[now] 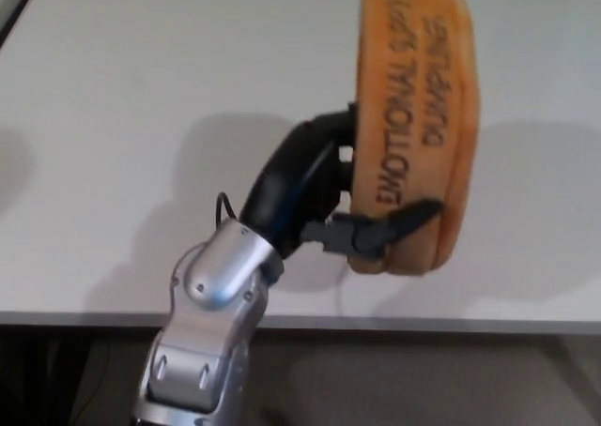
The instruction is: A soft plate is kept in the center of the table close to the robot and the robot uses its left hand to pick up the plate, turns it upside down and places it back on the table
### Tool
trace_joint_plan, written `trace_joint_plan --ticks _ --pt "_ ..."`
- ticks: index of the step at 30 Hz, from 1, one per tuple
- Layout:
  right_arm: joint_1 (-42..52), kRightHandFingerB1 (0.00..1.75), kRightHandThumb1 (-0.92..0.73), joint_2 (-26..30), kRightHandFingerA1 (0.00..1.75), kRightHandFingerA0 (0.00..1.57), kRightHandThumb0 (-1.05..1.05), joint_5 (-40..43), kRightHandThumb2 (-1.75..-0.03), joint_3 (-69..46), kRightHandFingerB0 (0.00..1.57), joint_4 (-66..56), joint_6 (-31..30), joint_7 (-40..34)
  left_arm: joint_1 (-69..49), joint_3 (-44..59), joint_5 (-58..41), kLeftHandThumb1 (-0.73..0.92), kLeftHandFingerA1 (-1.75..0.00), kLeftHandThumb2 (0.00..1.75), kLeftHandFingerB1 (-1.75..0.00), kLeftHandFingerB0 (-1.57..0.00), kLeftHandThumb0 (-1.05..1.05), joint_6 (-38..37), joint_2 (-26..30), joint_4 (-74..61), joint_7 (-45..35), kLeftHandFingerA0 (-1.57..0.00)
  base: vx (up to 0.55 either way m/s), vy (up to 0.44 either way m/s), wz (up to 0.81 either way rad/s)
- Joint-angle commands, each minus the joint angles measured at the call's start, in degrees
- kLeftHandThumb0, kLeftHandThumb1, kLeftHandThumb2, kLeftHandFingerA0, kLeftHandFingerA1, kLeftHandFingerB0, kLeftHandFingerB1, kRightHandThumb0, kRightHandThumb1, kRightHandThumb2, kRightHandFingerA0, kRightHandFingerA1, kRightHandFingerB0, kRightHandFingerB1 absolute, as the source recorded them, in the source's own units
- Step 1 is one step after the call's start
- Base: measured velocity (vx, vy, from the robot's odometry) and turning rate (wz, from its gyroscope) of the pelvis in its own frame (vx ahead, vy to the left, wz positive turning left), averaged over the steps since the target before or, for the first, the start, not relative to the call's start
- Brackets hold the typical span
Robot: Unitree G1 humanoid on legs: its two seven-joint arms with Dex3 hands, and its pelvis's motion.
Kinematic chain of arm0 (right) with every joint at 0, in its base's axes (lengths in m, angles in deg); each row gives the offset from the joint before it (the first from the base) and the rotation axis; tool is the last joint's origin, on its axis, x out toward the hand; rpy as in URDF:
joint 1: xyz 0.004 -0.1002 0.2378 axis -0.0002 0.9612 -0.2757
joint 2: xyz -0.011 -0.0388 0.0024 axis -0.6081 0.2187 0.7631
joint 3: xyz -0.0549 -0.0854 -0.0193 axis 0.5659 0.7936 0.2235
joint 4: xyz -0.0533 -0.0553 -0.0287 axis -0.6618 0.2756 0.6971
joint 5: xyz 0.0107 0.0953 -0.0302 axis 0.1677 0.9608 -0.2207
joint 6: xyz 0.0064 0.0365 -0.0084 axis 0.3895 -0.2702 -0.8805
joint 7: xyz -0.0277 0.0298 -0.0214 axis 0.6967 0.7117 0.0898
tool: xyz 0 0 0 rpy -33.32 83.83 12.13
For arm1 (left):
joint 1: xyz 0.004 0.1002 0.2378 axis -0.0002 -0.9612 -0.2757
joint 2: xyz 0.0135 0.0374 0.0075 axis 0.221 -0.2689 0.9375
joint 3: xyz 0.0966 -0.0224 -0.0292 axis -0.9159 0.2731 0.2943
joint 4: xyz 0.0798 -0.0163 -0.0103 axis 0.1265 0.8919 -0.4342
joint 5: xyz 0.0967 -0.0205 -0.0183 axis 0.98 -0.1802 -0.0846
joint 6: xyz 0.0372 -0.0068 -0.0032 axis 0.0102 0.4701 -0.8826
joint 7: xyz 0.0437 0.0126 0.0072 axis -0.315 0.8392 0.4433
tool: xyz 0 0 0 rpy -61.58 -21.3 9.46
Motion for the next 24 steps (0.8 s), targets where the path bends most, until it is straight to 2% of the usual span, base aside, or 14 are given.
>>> trace_joint_plan --ticks 1,7,8,9,10,11,12,13,17,18,19,24 --pt "0.47 0.5 -0.67 0.83 0.61 0.54 -0.56 -1.56 -0.99 -0.58 0.33 -0.85 -2.21 -2.72 9.51 26.18 -53.01 0.48 -1.75 0.81 -1.75 -0.72 -0.28 9.92 -11.62 2.05 15.69 -0.99 0.0 0.0 0.0" --pt "-0.49 0.49 -0.67 0.92 0.61 0.56 -0.59 -1.47 -0.99 -0.59 0.34 0.45 -1.75 -2.55 11.01 32.24 -57.74 0.51 -1.75 0.78 -1.75 -0.72 -0.35 7.39 -10.73 4.35 18.68 -0.99 0.0 0.0 0.0" --pt "-0.52 0.33 -0.82 0.92 0.49 0.64 -0.56 -1.47 -0.65 -0.6 0.4 0.41 -1.81 -2.58 11.26 33.47 -58.69 0.48 -1.75 0.82 -1.75 -0.71 -0.32 6.34 -10.79 4.89 19.3 -0.99 0.0 0.0 0.0" --pt "-0.52 0.33 -0.82 0.91 0.49 0.64 -0.56 -1.43 -0.65 -0.6 0.4 0.32 -1.96 -2.6 11.57 34.69 -60.08 0.48 -1.75 0.82 -1.75 -0.71 -0.32 5.42 -11.03 5.32 20.09 -0.99 0.0 0.0 0.0" --pt "-0.46 0.5 -0.67 0.86 0.63 0.58 -0.56 -1.39 -1.0 -0.6 0.33 0.15 -2.18 -2.66 11.57 35.54 -61.09 0.5 -1.75 0.83 -1.75 -0.74 -0.32 4.96 -11.19 5.54 20.37 -0.96 0.0 0.0 0.0" --pt "-0.45 0.33 -0.82 0.78 0.5 0.64 -0.54 -1.22 -0.65 -0.6 0.42 0.12 -2.17 -2.56 11.57 36.35 -62.08 0.5 -1.75 0.82 -1.75 -0.73 -0.31 4.67 -11.26 5.78 20.82 -0.96 0.0 0.0 0.0" --pt "-0.47 0.33 -0.82 0.74 0.5 0.64 -0.54 -1.11 -0.65 -0.59 0.42 0.15 -2.09 -2.46 11.6 36.77 -62.6 0.5 -1.75 0.82 -1.75 -0.73 -0.31 4.54 -11.28 5.91 21.12 -0.96 0.0 0.0 0.0" --pt "-0.12 0.5 -0.68 0.67 0.62 0.57 -0.56 -0.85 -1.0 -0.53 0.35 -0.46 -2.87 -2.37 11.61 38.61 -62.57 0.49 -1.75 0.86 -1.75 -0.7 -0.34 3.86 -10.35 7.18 21.35 -0.99 0.0 0.0 0.0" --pt "0.2 0.5 -0.67 0.98 0.62 0.57 -0.56 -0.46 -1.0 -0.65 0.35 -0.95 -3.35 -1.95 11.31 40.63 -61.74 0.5 -1.75 0.84 -1.75 -0.71 -0.34 2.1 -10.47 7.8 22.81 -0.96 0.0 0.0 0.0" --pt "0.18 0.33 -0.82 1.0 0.49 0.65 -0.54 -0.96 -0.65 -0.65 0.41 -0.82 -2.91 -2.31 11.42 41.71 -62.11 0.53 -1.75 0.83 -1.75 -0.69 -0.34 1.6 -10.22 8.64 22.93 -0.97 0.0 0.0 0.0" --pt "0.25 0.5 -0.67 1.04 0.62 0.58 -0.57 -1.33 -1.0 -0.61 0.34 -0.77 -2.69 -2.52 11.45 42.62 -62.17 0.58 -1.75 0.8 -1.75 -0.68 -0.33 0.85 -10.22 9.33 23.36 -0.96 0.0 0.0 0.0" --pt "0.55 0.5 -0.68 1.01 0.61 0.56 -0.56 -1.65 -1.0 -0.47 0.34 -1.02 -2.64 -2.61 11.85 45.44 -63.1 0.57 -1.75 0.8 -1.75 -0.68 -0.32 -0.36 -10.23 11.55 26.3 -0.97 0.0 0.0 0.0"
